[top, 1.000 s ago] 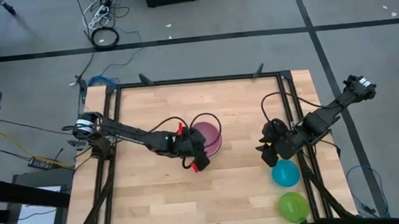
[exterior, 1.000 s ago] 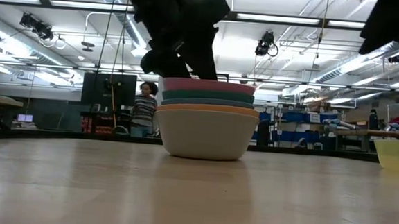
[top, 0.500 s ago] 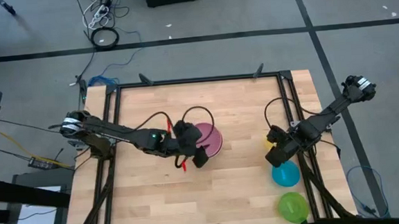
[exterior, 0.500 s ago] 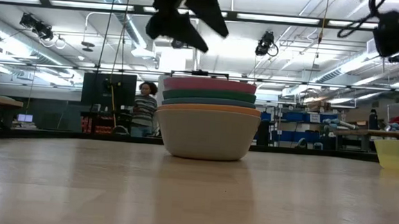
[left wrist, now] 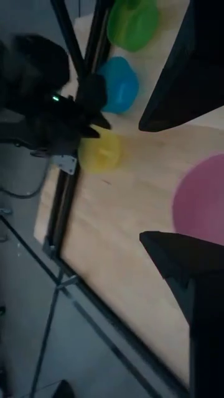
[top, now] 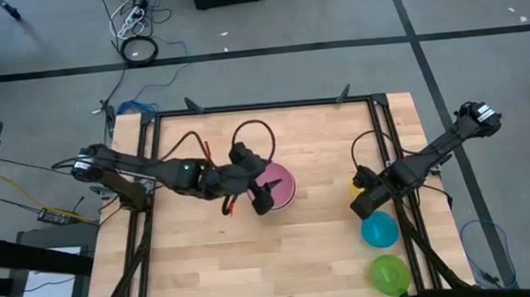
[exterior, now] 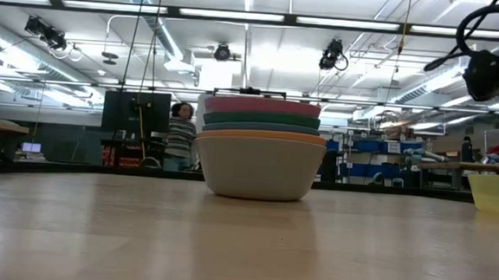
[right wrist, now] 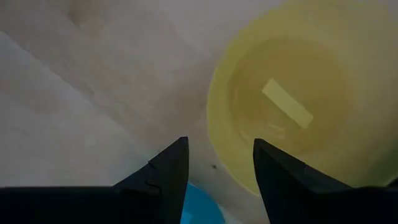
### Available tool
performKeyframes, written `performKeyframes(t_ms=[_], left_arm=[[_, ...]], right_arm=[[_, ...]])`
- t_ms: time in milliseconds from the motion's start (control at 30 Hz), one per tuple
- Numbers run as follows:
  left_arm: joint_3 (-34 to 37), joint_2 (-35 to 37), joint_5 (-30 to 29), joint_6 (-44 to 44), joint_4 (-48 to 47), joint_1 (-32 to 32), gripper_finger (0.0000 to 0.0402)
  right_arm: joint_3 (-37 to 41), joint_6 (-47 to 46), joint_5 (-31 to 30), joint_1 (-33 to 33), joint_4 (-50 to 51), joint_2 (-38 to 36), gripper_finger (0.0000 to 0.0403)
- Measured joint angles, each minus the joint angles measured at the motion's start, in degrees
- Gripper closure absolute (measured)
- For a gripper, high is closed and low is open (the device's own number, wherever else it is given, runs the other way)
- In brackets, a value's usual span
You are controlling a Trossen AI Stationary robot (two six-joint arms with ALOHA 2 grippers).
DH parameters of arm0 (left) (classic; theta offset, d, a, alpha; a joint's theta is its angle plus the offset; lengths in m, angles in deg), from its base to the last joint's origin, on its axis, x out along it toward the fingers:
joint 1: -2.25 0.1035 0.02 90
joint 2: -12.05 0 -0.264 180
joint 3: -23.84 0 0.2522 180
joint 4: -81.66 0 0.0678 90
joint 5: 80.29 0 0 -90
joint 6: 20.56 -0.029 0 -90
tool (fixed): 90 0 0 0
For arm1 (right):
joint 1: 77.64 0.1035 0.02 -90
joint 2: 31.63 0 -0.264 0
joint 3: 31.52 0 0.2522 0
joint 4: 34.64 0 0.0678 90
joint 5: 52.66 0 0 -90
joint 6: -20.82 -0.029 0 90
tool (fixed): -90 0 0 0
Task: Nest bowls inside each other
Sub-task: Stack the yellow bowl on top of the pink bowl
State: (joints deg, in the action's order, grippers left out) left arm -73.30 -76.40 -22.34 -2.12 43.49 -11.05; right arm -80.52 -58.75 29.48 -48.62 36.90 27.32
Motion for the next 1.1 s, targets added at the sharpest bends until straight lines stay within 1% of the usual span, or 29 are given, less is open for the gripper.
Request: performKeyframes(t_ms=[200, 333, 467, 600, 633, 667, 767, 867, 967, 1100], left_arm=[[-7.3, 0.1, -0.7, -3.5, -6.1, -0.7, 0.0117], [-12.1, 0.1, -2.7, -5.0, -11.6, -1.6, 0.0117], [-17.9, 0.1, -6.0, -5.1, -20.9, -2.5, 0.0117], [-24.4, 0.1, -9.7, -2.5, -32.7, -3.7, 0.0117], [-25.8, 0.1, -10.7, -1.4, -35.3, -4.0, 0.0117], [-27.2, 0.1, -12.0, -0.7, -37.8, -4.3, 0.0117], [-30.7, 0.1, -15.3, 2.2, -45.2, -5.1, 0.0117], [-32.7, 0.1, -17.8, 5.6, -51.0, -5.2, 0.0117], [-33.4, 0.1, -18.2, 9.2, -56.1, -5.2, 0.0117], [-33.4, 0.1, -18.4, 13.3, -61.0, -5.2, 0.0117]], right_arm=[[2.5, -0.7, 0.9, -0.1, -1.9, 0.0, 0.0238], [4.0, -1.0, 1.3, -0.1, -2.4, 0.0, 0.0256], [5.8, -0.3, 3.2, -0.4, -5.7, 0.0, 0.03], [6.4, 1.9, 3.5, -1.1, -7.9, 0.0, 0.0365], [6.4, 2.8, 3.2, -1.4, -8.8, 0.0, 0.0383], [6.4, 3.9, 2.9, -1.9, -9.6, 0.0, 0.0391], [6.4, 7.8, 2.5, -4.5, -13.9, 0.0, 0.0395], [5.8, 13.3, 2.5, -8.1, -18.0, 0.0, 0.04], [2.5, 19.6, 2.0, -11.4, -19.2, 0.0, 0.0402], [-4.4, 29.2, 0.9, -14.9, -19.0, 0.0, 0.0402]])
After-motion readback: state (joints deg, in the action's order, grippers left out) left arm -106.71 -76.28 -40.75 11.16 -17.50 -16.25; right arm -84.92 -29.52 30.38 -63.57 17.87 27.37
